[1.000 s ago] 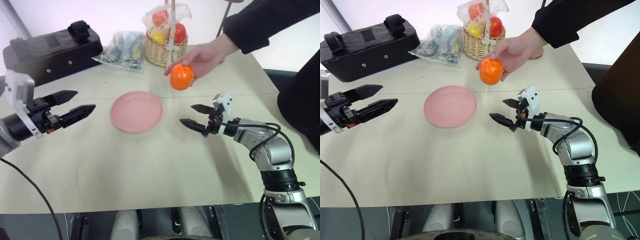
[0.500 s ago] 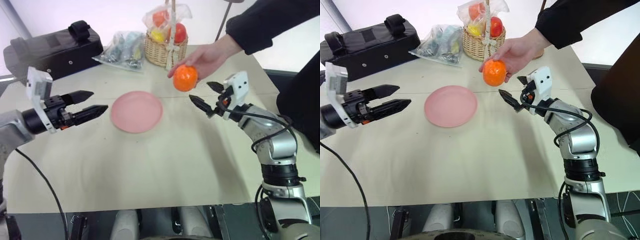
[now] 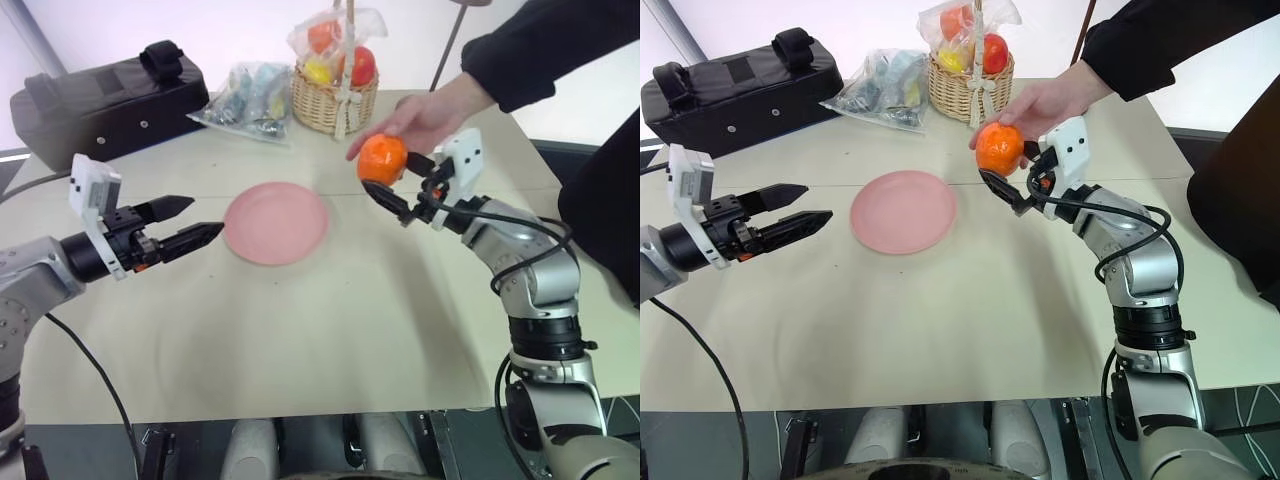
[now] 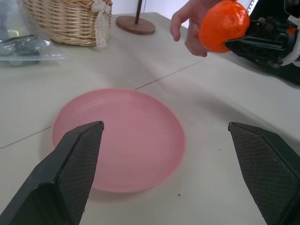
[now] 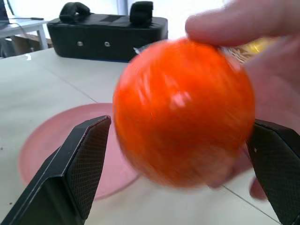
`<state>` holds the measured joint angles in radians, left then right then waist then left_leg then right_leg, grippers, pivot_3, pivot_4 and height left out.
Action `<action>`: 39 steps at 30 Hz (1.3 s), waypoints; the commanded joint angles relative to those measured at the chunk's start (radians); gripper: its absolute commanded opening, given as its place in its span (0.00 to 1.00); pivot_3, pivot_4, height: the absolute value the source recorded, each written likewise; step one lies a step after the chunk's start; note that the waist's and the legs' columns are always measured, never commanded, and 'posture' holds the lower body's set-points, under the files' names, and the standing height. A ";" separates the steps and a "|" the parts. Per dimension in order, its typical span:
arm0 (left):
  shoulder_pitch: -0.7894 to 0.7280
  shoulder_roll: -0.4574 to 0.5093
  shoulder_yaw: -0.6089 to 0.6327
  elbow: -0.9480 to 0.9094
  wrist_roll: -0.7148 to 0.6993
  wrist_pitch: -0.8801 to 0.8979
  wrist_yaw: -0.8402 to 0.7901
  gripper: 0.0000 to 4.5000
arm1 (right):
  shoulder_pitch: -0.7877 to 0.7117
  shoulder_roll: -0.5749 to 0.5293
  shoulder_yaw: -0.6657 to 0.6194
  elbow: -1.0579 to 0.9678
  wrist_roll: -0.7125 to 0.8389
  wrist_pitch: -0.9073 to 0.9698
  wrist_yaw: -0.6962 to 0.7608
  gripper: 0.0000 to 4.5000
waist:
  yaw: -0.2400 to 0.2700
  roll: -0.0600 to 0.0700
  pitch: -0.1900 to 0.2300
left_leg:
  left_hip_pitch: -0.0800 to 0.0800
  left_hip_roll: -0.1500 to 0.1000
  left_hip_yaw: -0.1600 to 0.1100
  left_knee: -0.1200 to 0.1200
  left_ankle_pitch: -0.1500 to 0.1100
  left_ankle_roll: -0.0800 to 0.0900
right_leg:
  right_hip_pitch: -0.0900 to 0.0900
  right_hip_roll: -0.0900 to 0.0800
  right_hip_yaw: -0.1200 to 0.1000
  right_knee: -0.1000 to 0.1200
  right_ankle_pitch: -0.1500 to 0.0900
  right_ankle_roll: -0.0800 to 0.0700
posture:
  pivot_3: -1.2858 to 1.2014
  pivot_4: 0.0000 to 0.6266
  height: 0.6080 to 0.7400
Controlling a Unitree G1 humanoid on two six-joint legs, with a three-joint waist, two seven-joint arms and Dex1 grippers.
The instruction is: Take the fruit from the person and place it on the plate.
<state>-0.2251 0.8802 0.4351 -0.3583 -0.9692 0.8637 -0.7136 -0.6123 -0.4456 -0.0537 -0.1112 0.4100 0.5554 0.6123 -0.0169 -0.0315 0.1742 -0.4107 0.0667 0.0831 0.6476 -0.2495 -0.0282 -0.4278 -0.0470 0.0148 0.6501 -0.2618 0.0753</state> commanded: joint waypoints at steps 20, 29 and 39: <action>0.126 -0.003 0.046 -0.036 0.098 -0.056 0.029 1.00 | -0.113 0.203 0.118 0.143 -0.055 -0.105 -0.021 0.67 | -0.020 0.000 0.000 | 0.001 0.000 0.000 -0.001 0.000 0.000 | 0.000 0.001 0.000 0.001 0.000 0.000 | 0.52 0.24 1.00; 0.232 -0.056 0.056 -0.087 0.151 -0.087 0.067 1.00 | -0.237 0.377 0.159 0.525 -0.129 -0.307 0.022 0.67 | -0.023 0.000 0.000 | -0.001 0.000 0.000 0.000 0.000 0.000 | -0.001 -0.002 -0.001 0.000 0.000 0.000 | 0.52 0.24 1.00; 0.231 -0.090 0.065 -0.138 0.141 -0.078 0.115 1.00 | -0.257 0.425 0.164 0.622 -0.128 -0.301 0.114 0.78 | -0.027 0.000 0.000 | -0.001 0.000 0.000 -0.001 0.000 0.000 | -0.001 -0.002 -0.001 0.001 0.000 0.000 | 0.52 0.24 1.00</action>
<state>0.0099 0.7893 0.4636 -0.4673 -0.8182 0.7972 -0.6051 -0.8429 -0.0304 0.1199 0.5235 0.2765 0.2584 0.7166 -0.0438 -0.0316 0.1742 -0.4118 0.0669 0.0827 0.6468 -0.2495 -0.0284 -0.4286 -0.0487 0.0137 0.6508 -0.2615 0.0754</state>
